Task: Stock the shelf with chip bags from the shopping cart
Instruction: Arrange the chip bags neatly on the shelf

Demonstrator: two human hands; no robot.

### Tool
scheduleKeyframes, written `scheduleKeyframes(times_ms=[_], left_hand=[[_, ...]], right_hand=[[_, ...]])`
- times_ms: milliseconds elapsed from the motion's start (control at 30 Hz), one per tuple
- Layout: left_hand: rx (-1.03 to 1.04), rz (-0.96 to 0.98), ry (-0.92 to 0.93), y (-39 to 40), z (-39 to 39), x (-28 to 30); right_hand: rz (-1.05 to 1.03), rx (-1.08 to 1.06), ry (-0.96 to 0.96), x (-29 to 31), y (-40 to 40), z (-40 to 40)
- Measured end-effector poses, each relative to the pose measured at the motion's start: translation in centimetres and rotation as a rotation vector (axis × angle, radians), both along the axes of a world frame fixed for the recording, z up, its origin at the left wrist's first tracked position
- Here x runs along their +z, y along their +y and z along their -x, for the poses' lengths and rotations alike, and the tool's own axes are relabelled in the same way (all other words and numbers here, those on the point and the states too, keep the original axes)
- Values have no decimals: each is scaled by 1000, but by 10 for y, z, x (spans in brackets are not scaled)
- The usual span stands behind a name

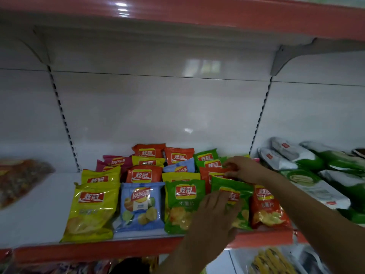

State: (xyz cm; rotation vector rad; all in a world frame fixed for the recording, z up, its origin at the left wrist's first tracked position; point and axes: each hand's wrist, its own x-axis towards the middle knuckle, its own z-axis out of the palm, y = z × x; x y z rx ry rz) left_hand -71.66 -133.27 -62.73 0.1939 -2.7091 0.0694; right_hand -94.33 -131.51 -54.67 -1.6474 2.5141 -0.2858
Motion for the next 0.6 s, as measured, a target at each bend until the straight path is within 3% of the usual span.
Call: scheduleKeyframes(times_ms=[133, 267, 367, 500, 600], left_hand=[[124, 2, -98, -2, 34, -2], [147, 26, -110, -8, 42, 0], [174, 51, -110, -11, 42, -1], [197, 81, -67, -19, 47, -8], [166, 58, -27, -15, 48, -8]], right_hand=[[-86, 24, 234, -10, -12, 8], [-74, 59, 245, -11, -19, 14], [94, 37, 196, -13, -20, 23], [44, 79, 71, -16, -13, 30], [200, 46, -84, 5, 6, 43]])
